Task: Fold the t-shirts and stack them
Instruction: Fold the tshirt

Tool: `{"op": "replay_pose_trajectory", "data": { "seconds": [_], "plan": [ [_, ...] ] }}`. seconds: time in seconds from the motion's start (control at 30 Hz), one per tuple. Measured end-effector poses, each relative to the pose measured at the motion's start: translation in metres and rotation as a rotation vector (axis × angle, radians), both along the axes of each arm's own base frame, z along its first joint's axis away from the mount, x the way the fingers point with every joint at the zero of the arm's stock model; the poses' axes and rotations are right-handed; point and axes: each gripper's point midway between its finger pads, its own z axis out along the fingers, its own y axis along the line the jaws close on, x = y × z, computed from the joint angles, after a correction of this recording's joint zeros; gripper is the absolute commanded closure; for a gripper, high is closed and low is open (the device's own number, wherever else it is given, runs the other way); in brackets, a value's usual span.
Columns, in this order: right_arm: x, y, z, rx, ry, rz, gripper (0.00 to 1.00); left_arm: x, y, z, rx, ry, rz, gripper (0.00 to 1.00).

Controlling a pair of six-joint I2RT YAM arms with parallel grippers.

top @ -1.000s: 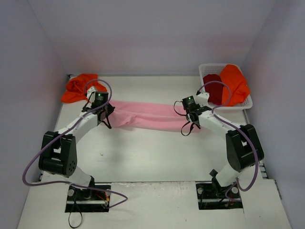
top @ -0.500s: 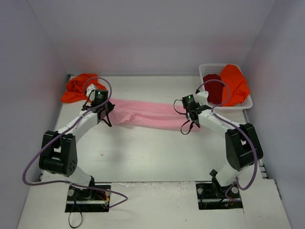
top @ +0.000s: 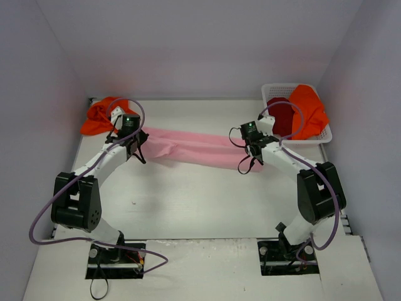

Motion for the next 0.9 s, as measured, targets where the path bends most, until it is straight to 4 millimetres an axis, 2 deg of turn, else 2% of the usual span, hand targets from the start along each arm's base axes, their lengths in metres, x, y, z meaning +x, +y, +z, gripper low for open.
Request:
{"op": "replay_pose_trajectory", "data": {
  "seconds": [0.2,0.47,0.73,0.9],
  "plan": [
    [0.003,-0.002,0.003,-0.003,-0.004,0.000,1.00,0.003,0.007,0.004,-0.003,-0.009,0.017,1.00],
    [0.017,-0.001,0.018,0.011,-0.044,-0.008,1.00,0.012,0.008,0.013,-0.010,-0.029,0.019,1.00],
    [0.019,-0.001,-0.003,-0.008,0.006,-0.002,1.00,0.015,0.008,0.000,-0.004,0.000,0.020,1.00],
    [0.019,-0.002,-0.006,-0.011,0.014,-0.003,1.00,0.016,0.008,-0.002,-0.003,0.004,0.020,1.00]
  ]
}}
